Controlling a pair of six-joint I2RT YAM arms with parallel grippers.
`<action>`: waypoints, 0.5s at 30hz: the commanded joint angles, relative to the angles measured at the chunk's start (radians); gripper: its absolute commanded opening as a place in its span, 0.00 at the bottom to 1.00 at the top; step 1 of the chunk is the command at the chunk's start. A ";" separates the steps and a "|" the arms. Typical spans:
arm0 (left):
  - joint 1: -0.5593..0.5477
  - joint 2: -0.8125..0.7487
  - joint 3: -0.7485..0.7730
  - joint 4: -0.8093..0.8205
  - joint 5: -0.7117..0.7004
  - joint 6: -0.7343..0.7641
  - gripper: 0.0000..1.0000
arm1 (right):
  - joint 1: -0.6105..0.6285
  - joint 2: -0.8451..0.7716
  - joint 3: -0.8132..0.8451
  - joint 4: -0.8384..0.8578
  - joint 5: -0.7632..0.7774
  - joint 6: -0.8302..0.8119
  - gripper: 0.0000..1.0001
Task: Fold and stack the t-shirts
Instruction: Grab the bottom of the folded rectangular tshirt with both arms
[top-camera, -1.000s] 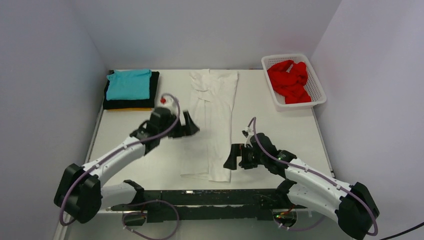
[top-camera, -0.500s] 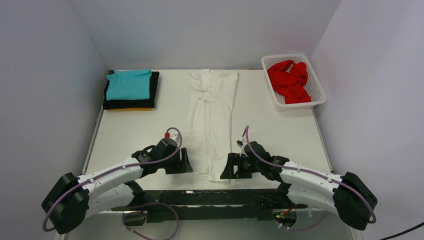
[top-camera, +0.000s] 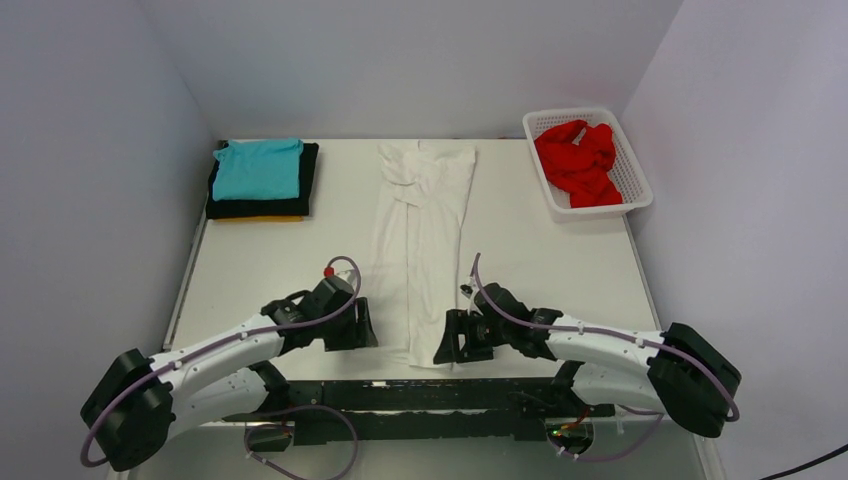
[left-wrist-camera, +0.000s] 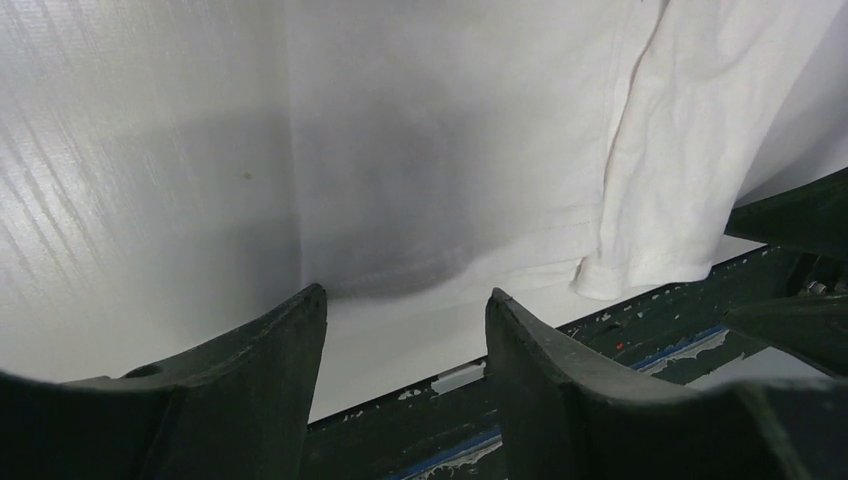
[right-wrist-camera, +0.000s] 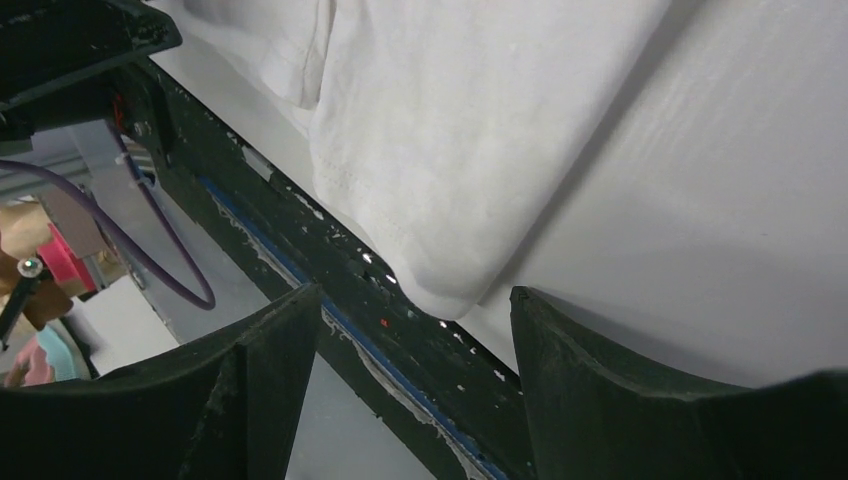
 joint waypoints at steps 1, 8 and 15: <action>-0.005 -0.046 0.065 -0.126 -0.026 0.037 0.65 | 0.042 0.054 0.033 -0.045 0.025 -0.008 0.71; -0.002 -0.130 0.134 -0.298 -0.178 0.056 0.70 | 0.092 0.168 0.090 -0.036 0.053 -0.005 0.59; 0.000 -0.065 0.010 -0.124 -0.057 0.002 0.63 | 0.118 0.200 0.118 -0.085 0.105 -0.005 0.38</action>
